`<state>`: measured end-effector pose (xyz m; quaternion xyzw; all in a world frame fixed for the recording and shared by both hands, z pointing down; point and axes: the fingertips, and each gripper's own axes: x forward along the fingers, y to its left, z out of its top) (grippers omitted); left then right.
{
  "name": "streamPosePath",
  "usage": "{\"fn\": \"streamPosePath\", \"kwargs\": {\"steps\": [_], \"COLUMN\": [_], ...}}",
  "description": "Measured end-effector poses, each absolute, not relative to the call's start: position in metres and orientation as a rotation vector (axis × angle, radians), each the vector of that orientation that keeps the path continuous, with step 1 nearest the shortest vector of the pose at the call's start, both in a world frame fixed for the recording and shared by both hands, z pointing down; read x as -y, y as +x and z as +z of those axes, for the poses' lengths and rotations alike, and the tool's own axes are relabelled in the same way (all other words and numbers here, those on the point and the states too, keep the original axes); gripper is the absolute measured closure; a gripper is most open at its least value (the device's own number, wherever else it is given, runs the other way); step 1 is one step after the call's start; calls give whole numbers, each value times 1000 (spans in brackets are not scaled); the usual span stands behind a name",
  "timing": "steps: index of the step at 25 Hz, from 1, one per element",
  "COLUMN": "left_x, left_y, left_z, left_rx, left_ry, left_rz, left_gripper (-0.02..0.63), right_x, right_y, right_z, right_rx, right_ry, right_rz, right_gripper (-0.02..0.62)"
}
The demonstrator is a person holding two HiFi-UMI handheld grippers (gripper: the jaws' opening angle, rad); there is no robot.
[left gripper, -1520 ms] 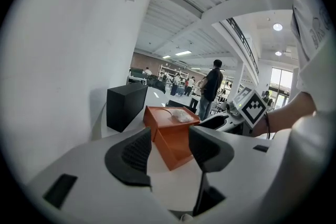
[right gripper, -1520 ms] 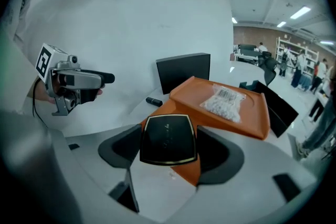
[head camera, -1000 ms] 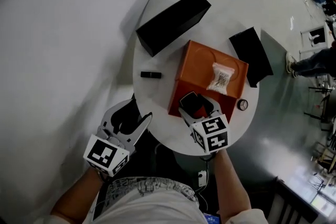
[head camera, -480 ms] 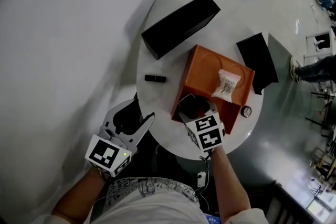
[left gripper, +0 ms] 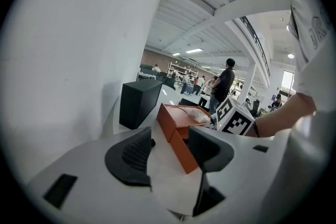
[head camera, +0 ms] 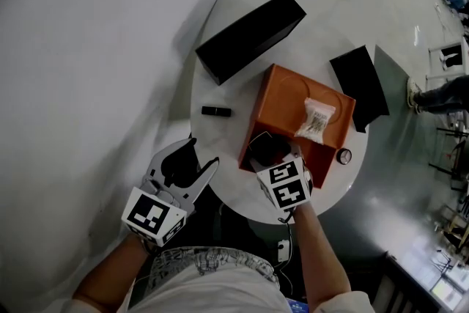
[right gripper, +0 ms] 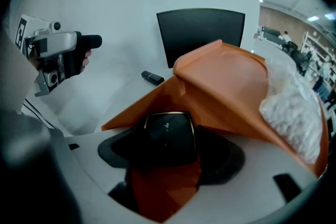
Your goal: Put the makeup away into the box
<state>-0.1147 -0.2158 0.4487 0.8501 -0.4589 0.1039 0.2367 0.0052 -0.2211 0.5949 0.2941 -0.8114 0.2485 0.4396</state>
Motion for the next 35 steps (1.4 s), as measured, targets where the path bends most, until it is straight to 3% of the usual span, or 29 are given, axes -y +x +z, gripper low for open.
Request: {"fn": "streamPosePath", "kwargs": {"steps": [13,26,35], "left_x": [219,259,274], "left_y": [-116,-105,-102], "left_z": [457,473,512], "left_rx": [1254,1195,1125], "left_ry": [2360,2455,2539], "left_rz": [320,428,678], "left_gripper": [365,365,364], "right_x": [222,223,211], "right_y": [13,54,69], "right_z": [579,528,523], "right_rx": [2070,2199,2219], "right_ry": [799,1014,1104], "right_rz": [615,697,796], "right_gripper": [236,274,289]}}
